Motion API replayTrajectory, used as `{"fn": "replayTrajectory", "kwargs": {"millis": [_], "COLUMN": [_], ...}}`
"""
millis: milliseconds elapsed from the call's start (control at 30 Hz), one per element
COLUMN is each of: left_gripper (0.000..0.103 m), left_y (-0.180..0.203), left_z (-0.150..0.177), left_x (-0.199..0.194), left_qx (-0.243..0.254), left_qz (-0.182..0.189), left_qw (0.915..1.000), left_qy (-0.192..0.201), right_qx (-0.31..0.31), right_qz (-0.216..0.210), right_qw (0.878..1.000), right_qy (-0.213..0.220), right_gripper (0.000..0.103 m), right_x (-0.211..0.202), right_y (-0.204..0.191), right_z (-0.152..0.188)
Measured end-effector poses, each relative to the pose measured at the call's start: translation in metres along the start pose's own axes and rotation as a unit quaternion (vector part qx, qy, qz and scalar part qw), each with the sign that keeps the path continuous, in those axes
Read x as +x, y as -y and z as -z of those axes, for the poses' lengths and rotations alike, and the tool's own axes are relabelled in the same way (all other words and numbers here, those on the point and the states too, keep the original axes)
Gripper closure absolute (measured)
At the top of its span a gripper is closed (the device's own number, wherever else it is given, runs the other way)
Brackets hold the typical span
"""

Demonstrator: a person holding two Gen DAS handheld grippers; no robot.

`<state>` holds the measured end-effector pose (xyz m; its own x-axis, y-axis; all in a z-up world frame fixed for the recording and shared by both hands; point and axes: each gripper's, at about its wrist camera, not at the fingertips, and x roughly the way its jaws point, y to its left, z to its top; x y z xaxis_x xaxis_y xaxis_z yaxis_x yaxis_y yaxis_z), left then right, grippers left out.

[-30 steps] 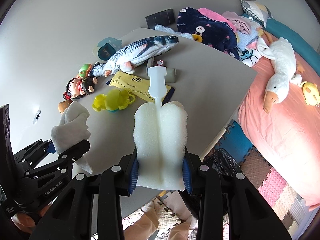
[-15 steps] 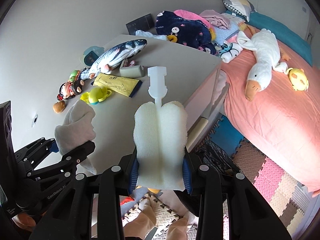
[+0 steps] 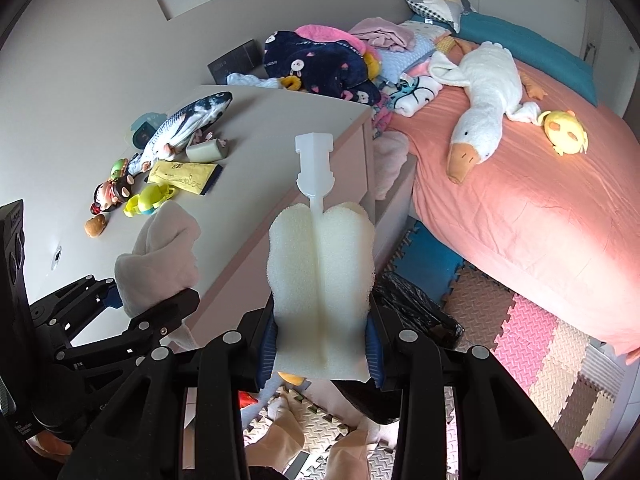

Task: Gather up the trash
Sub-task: 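Carry the towel and foam sponge over the black trash bin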

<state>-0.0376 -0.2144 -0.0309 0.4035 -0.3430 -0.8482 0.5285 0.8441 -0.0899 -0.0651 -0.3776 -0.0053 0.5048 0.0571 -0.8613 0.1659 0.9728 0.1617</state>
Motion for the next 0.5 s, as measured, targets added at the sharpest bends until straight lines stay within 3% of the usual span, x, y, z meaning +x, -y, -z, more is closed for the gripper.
{"fn": "replayTrajectory", "kwargs": {"millis": [500], "left_gripper": [0.057], "left_y": [0.057], "left_z": [-0.008], "left_x": [0.019], "left_qx": [0.06], "left_qz": [0.044], "left_qw": [0.9971], "left_qy": [-0.019], "right_qx": [0.049], "right_qz": [0.031], "right_qw": [0.998], "right_qy": [0.001], "right_gripper": [0.065], "right_x": [-0.014], "right_y": [0.054], "right_z": [0.017]}}
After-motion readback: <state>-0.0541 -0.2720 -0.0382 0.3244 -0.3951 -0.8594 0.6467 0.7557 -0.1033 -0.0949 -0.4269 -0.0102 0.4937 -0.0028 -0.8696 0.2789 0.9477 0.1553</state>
